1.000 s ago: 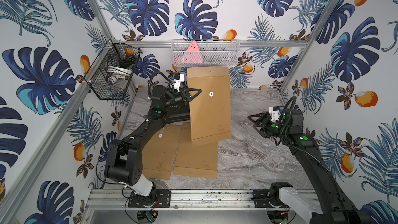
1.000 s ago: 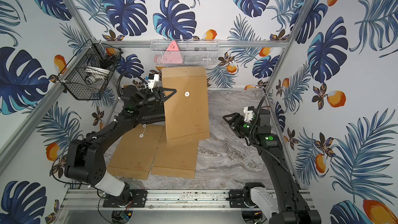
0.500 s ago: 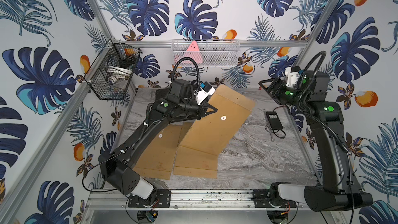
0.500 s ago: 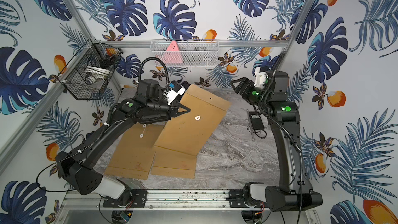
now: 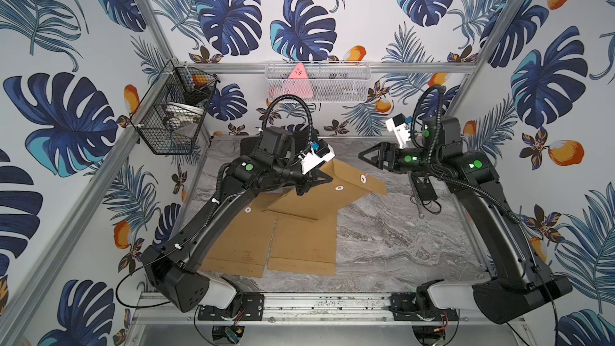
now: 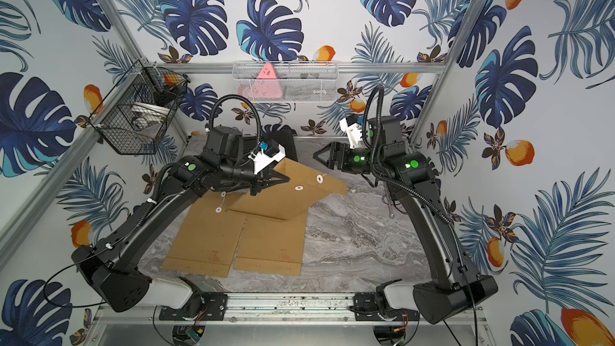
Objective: Close the mouth of the file bag
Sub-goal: Close the file bag.
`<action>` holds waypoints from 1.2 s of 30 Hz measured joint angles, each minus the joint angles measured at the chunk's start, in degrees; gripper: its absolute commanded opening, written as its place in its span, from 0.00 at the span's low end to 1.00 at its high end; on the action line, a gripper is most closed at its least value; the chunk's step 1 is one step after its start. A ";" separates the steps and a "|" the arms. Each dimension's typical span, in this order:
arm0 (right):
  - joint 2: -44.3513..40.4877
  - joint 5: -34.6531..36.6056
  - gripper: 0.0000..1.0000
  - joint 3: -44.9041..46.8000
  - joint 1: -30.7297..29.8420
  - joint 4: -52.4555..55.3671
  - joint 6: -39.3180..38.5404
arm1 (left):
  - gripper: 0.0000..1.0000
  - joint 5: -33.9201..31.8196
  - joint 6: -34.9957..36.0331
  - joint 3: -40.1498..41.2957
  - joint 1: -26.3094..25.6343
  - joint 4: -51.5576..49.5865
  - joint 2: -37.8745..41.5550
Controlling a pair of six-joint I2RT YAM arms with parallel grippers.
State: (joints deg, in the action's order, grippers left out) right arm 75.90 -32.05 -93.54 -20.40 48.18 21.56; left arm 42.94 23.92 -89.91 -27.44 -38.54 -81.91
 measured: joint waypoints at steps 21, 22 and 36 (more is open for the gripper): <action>-12.66 19.37 0.79 16.98 4.81 -14.58 2.23 | 0.00 -6.67 -6.03 -2.36 2.01 2.99 0.81; -14.40 17.92 0.78 19.67 7.76 -15.82 3.56 | 0.00 -6.86 -6.03 -2.86 2.43 2.95 0.96; -21.51 11.54 0.61 53.09 7.52 -42.66 11.96 | 0.00 -6.60 -7.74 -12.11 2.91 2.36 0.04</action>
State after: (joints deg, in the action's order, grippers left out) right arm 54.39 -20.51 -40.45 -12.88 5.52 33.52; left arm 36.34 16.19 -102.02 -24.53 -36.18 -81.87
